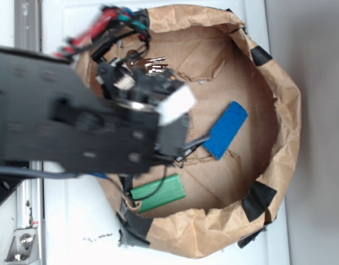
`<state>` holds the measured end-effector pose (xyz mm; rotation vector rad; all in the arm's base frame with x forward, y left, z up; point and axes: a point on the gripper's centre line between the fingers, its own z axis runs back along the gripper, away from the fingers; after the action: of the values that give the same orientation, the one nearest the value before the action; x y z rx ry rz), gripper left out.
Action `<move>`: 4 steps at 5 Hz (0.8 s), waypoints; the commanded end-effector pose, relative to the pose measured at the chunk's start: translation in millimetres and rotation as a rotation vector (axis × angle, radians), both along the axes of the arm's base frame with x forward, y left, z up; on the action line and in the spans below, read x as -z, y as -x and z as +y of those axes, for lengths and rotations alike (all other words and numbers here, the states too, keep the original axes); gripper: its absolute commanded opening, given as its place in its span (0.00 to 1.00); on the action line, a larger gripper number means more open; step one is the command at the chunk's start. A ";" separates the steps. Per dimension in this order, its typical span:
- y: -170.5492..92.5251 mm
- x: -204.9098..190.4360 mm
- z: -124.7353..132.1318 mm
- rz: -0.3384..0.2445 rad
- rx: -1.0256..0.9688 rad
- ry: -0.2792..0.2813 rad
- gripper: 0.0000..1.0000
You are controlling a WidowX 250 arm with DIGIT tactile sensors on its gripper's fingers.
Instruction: Grab the silver keys.
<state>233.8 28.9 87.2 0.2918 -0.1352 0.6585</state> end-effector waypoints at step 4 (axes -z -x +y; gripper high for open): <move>-17.7 6.1 28.1 -0.027 0.055 -0.029 1.00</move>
<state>250.3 43.7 71.1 0.3060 -0.1560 0.5768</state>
